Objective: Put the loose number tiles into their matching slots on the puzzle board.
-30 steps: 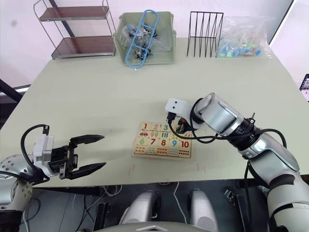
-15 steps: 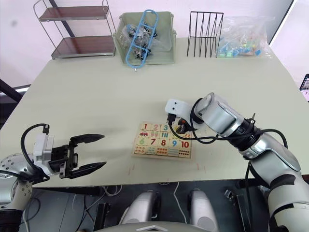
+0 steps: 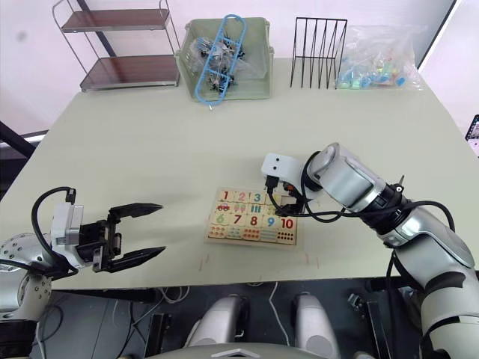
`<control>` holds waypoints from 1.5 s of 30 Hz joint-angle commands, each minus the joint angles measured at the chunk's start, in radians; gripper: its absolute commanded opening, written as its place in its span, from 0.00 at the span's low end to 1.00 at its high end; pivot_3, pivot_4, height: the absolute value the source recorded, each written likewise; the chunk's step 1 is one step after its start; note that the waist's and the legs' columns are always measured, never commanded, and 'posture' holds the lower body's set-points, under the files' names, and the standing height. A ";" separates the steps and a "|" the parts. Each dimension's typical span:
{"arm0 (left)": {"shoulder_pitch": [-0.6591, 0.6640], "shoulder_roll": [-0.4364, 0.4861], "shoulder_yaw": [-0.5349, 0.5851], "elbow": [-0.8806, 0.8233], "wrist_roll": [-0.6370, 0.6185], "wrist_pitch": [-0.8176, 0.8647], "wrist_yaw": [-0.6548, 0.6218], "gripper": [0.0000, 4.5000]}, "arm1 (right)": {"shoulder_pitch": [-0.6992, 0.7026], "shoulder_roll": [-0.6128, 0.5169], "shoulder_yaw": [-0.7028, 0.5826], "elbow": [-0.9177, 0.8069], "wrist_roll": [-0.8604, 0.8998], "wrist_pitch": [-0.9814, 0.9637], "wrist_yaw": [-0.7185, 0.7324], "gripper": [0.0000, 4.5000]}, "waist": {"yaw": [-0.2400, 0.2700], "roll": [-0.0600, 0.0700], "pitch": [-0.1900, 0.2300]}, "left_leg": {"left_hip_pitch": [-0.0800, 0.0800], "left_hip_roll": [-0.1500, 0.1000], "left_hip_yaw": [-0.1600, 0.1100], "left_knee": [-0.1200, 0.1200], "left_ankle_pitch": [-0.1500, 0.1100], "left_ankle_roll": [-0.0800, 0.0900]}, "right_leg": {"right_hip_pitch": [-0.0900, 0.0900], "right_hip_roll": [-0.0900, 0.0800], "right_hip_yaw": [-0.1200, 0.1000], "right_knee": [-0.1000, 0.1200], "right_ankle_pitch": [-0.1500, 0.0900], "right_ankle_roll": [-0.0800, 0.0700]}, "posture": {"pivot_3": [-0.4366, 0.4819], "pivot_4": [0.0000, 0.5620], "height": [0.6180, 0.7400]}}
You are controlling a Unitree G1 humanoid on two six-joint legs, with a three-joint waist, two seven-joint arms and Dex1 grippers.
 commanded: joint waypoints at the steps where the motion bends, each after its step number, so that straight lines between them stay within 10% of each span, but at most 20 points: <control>1: 0.003 0.006 0.014 -0.022 -0.006 0.002 0.001 1.00 | 0.015 -0.011 -0.080 -0.047 0.022 -0.025 0.002 0.99 | 0.001 0.000 0.000 | 0.000 0.000 0.000 0.000 0.000 0.000 | 0.000 0.000 0.000 0.000 0.000 0.000 | 0.48 0.27 1.00; 9: 0.011 0.003 0.015 -0.027 -0.006 0.001 0.002 1.00 | 0.153 0.031 -0.260 -0.025 0.070 -0.242 -0.033 0.99 | 0.002 -0.001 0.000 | 0.000 0.000 0.000 0.000 0.000 0.000 | 0.000 0.000 0.000 0.000 0.000 0.000 | 0.48 0.27 1.00; 20: 0.006 -0.002 0.013 -0.023 -0.004 -0.002 0.011 1.00 | 0.296 0.123 -0.411 0.056 0.136 -0.476 -0.027 0.00 | 0.004 -0.001 0.000 | 0.000 0.000 0.000 0.000 0.000 0.000 | 0.001 0.001 0.000 0.000 0.001 0.001 | 0.48 0.27 1.00; 45: -0.014 -0.005 0.002 -0.010 0.002 -0.002 0.024 1.00 | 0.429 0.163 -0.389 0.230 0.019 -0.751 -0.022 0.00 | 0.004 -0.001 0.000 | 0.002 0.000 0.000 0.000 0.000 0.000 | 0.002 0.001 0.000 0.000 0.001 0.001 | 0.48 0.27 1.00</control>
